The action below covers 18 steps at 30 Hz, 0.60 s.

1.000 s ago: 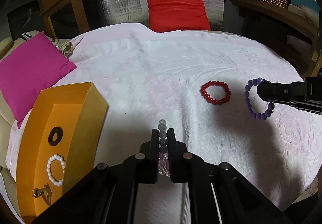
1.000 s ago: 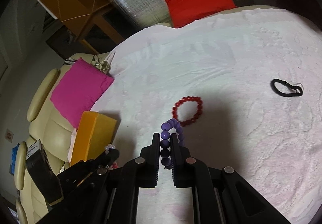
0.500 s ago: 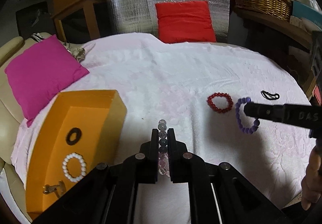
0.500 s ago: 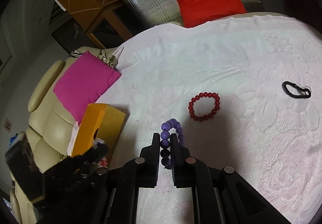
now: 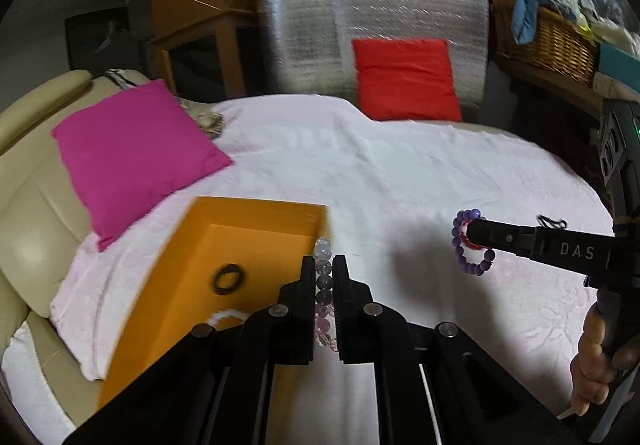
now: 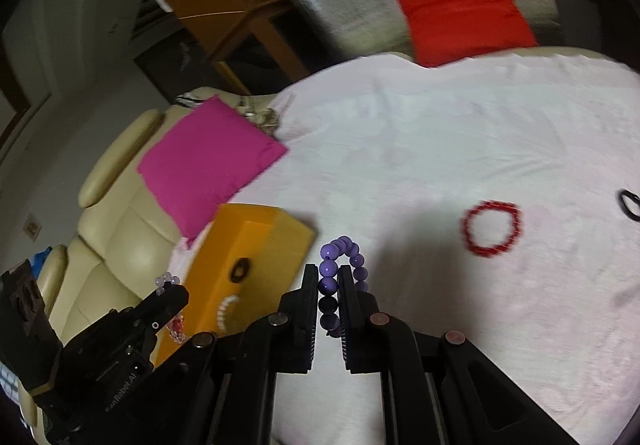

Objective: Organize jewelry
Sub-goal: 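Release crystal bracelet into box with left tool while right tool releases purple bracelet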

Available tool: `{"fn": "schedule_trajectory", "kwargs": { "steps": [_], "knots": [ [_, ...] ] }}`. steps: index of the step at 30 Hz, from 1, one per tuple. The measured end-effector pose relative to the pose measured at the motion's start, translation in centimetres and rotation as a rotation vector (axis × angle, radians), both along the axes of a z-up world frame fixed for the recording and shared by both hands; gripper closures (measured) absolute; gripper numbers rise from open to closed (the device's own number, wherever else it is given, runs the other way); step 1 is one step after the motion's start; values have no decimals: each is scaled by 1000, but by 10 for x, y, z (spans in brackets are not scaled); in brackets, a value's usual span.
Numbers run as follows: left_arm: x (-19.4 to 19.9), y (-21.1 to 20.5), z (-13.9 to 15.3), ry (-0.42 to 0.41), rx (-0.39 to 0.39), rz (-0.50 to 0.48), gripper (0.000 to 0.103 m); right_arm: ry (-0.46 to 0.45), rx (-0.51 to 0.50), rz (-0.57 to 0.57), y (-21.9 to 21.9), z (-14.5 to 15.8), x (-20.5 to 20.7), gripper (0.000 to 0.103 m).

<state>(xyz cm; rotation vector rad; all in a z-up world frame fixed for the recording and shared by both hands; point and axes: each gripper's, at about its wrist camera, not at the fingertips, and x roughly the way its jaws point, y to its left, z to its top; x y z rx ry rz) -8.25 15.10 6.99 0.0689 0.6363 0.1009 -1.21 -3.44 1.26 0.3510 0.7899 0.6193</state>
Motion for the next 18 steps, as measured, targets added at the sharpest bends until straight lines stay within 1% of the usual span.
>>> {"fn": "schedule_trajectory", "kwargs": {
  "steps": [4,7,13,18],
  "knots": [
    [-11,34,6,-9,4,62,95,-37,17,59,30,7,-4,92],
    [-14,60,3,2,18,114,95,-56,21,109,55,10,-6,92],
    [-12,105,-23,68,30,220,95,-77,1,205,104,9,-4,92],
    [-9,130,-46,118,30,274,95,-76,-24,253,137,4,5,92]
  ]
}}
